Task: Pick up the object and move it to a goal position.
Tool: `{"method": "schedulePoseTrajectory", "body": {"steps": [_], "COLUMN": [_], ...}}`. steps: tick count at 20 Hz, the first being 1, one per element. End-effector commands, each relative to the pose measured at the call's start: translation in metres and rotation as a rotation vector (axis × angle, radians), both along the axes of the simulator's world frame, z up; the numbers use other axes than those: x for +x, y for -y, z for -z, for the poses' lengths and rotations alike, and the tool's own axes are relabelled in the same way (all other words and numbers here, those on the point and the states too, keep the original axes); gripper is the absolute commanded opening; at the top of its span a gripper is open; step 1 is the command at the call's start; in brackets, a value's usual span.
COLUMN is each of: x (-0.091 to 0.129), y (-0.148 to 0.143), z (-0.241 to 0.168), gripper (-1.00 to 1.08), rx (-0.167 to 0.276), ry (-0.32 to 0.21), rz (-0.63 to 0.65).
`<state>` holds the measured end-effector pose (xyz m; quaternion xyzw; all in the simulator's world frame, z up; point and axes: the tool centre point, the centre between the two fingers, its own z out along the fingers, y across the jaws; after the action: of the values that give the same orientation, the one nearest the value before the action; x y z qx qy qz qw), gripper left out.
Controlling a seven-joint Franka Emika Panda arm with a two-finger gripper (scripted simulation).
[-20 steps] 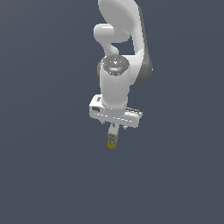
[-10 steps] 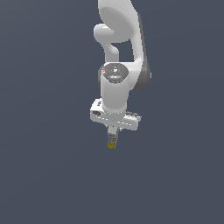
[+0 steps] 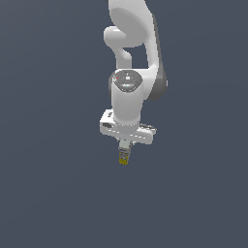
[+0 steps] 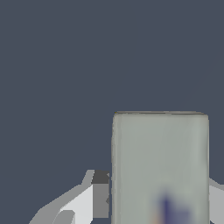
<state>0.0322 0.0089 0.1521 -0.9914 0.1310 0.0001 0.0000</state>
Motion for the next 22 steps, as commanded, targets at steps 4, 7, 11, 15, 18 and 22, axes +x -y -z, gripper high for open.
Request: {"method": "schedulePoseTrajectory", "body": {"steps": [4, 7, 11, 15, 18, 22], "x": [-0.002, -0.005, -0.012, -0.023, -0.032, -0.045], "y": [-0.003, -0.007, -0.016, -0.030, -0.043, -0.062], "z": [-0.007, -0.017, -0.039, -0.071, -0.101, -0.145], "gripper": [-1.00, -1.00, -1.00, -1.00, -1.00, -1.00], "rx": [0.000, 0.000, 0.000, -0.001, -0.001, -0.002], "ry": [0.000, 0.000, 0.000, 0.000, 0.000, 0.000], "rz": [0.000, 0.000, 0.000, 0.000, 0.000, 0.000]}}
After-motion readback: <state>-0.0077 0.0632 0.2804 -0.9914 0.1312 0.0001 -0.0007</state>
